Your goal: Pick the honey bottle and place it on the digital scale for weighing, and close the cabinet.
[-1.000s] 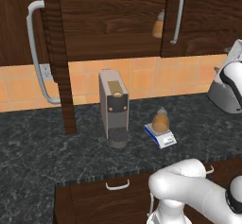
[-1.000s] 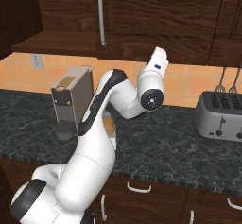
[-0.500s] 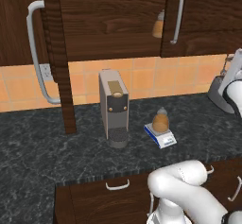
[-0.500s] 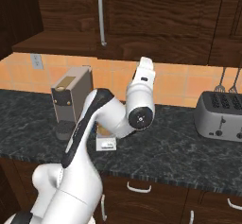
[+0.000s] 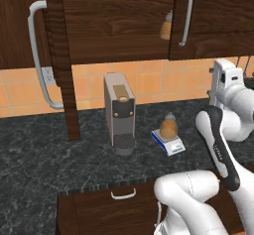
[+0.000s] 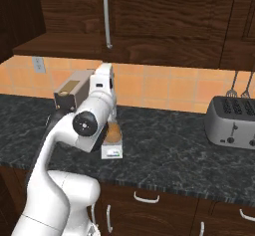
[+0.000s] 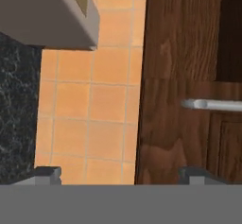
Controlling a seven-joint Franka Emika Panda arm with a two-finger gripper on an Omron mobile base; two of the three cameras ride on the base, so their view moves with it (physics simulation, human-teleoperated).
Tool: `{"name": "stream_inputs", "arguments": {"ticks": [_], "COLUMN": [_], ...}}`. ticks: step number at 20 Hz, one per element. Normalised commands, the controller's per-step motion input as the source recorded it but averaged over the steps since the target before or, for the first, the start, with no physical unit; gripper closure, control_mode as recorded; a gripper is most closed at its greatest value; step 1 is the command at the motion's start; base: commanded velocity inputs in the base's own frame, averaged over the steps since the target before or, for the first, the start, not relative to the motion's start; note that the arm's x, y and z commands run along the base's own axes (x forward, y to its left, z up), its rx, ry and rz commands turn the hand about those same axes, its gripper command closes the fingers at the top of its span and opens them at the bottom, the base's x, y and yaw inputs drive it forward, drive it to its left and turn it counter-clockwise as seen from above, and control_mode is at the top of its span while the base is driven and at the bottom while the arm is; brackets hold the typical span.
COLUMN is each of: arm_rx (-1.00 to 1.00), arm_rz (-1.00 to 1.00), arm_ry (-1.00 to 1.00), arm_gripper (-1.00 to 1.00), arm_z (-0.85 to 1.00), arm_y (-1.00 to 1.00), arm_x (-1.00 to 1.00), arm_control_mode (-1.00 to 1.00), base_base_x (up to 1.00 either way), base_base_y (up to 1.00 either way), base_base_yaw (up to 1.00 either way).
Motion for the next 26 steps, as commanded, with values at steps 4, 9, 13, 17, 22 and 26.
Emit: {"name": "stream_inputs", "arguments": {"ticks": [4, 9, 13, 17, 22, 26], "arm_rx": [-0.26, -0.19, -0.22, -0.26, -0.3, -0.31], "arm_rz": [-0.02, -0.3, -0.33, -0.29, -0.26, -0.22], "arm_ry": [0.03, -0.03, 0.0, 0.0, 0.0, 0.0], "arm_gripper": [-1.0, -1.0, -1.0, -1.0, -1.0, -1.0], "arm_z": [-0.26, 0.03, 0.15, 0.08, -0.04, -0.06], "arm_y": [0.16, 0.22, 0.52, 0.63, 0.71, 0.74], "arm_x": [-0.02, -0.24, -0.31, -0.3, -0.28, -0.18], "arm_control_mode": [-1.0, -1.0, -1.0, -1.0, -1.0, -1.0], "base_base_x": [0.0, 0.0, 0.0, 0.0, 0.0, 0.0], "base_base_y": [0.0, 0.0, 0.0, 0.0, 0.0, 0.0], "base_base_yaw": [0.0, 0.0, 0.0, 0.0, 0.0, 0.0]}}
